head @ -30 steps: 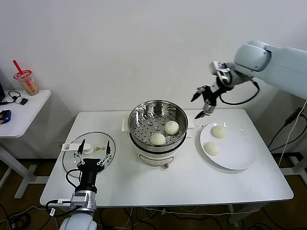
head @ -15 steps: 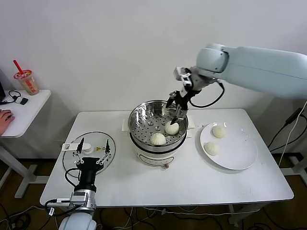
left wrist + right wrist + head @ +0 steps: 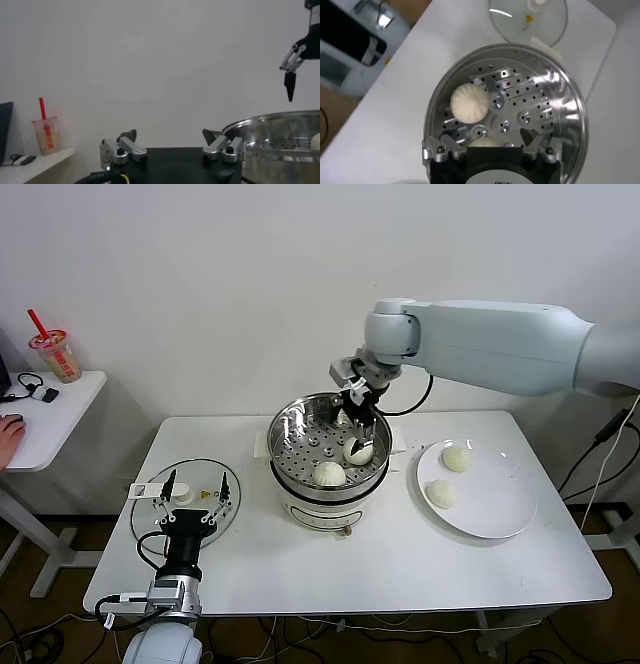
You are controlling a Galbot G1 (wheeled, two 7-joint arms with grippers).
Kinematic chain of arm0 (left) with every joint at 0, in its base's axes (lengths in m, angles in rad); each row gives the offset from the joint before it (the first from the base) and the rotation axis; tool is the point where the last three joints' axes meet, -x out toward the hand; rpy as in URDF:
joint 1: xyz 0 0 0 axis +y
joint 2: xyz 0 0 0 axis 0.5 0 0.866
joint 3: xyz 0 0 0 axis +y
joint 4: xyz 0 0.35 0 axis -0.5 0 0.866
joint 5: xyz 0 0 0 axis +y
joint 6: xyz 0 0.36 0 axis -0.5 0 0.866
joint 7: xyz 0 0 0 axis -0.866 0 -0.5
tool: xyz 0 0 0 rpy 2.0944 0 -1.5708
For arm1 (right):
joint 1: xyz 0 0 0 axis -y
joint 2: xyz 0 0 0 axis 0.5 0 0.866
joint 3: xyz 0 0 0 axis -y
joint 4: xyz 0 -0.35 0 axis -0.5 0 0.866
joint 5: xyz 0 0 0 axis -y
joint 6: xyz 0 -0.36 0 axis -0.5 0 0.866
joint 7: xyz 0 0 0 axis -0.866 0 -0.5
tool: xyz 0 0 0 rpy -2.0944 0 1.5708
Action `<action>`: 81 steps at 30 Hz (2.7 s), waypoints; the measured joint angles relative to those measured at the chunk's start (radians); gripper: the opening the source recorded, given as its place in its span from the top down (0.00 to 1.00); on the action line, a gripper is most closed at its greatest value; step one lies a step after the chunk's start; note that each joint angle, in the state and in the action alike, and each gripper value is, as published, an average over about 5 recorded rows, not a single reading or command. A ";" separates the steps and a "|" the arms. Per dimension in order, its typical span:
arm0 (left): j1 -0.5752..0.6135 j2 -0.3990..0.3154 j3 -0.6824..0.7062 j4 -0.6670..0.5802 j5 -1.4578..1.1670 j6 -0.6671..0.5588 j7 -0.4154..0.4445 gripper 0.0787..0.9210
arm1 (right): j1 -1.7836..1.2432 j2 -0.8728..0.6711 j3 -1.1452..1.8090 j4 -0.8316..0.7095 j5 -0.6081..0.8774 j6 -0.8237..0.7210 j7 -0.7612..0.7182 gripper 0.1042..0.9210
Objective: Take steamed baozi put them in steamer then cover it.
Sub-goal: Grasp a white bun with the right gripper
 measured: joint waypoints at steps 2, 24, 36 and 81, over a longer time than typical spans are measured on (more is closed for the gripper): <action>-0.003 0.000 -0.001 0.001 -0.003 0.001 0.000 0.12 | -0.005 0.017 -0.001 -0.009 -0.037 0.046 -0.001 0.12; -0.029 0.002 -0.011 0.021 -0.022 0.013 0.003 0.12 | -0.114 0.095 0.043 -0.100 -0.309 0.472 -0.031 0.12; -0.034 0.003 -0.018 0.025 -0.034 0.018 0.003 0.12 | -0.175 0.114 0.087 -0.131 -0.415 0.622 -0.044 0.12; -0.048 0.003 -0.018 0.031 -0.055 0.021 0.006 0.12 | -0.259 0.145 0.134 -0.187 -0.505 0.680 -0.079 0.29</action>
